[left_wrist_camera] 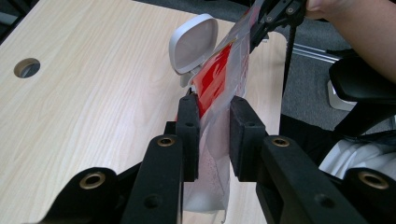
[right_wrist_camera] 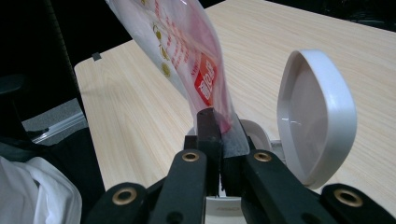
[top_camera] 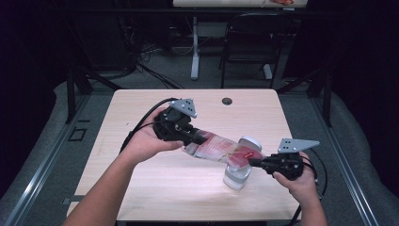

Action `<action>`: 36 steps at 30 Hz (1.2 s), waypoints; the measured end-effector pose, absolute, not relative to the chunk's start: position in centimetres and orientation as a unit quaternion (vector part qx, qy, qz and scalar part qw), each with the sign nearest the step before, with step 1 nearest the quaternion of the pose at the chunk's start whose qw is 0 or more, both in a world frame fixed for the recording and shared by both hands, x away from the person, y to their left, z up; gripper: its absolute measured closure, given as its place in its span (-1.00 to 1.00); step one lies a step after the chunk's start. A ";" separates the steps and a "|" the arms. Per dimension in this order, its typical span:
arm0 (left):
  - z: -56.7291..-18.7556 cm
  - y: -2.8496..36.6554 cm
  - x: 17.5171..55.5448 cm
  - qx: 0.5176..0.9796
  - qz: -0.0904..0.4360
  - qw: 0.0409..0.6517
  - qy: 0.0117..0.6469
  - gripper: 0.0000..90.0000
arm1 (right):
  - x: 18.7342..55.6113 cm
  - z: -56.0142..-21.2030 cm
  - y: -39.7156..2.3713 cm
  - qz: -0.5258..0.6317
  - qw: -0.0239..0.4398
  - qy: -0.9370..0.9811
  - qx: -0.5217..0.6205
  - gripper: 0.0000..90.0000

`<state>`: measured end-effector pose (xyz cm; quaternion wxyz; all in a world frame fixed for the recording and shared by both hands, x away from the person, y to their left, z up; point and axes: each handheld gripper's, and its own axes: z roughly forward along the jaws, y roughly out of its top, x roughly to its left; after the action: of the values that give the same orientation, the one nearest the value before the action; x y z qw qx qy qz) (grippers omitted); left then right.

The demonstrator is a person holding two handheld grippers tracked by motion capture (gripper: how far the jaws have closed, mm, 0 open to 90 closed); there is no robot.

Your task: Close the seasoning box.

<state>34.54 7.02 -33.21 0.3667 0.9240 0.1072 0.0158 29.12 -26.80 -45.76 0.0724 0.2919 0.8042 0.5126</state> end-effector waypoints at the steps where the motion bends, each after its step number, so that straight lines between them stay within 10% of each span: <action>1: -33.2 7.0 34.5 0.924 0.016 0.367 0.107 0.70 | 29.1 -45.8 -26.8 0.513 0.071 0.804 0.291 0.98; 36: -33.1 6.9 34.5 0.924 0.017 0.366 0.107 0.70 | 29.3 -45.8 -26.7 0.509 0.072 0.807 0.291 0.98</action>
<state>34.49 6.90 -33.10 0.3663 0.9242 0.1070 0.0166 29.31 -26.70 -45.83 0.0717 0.2908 0.8071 0.5088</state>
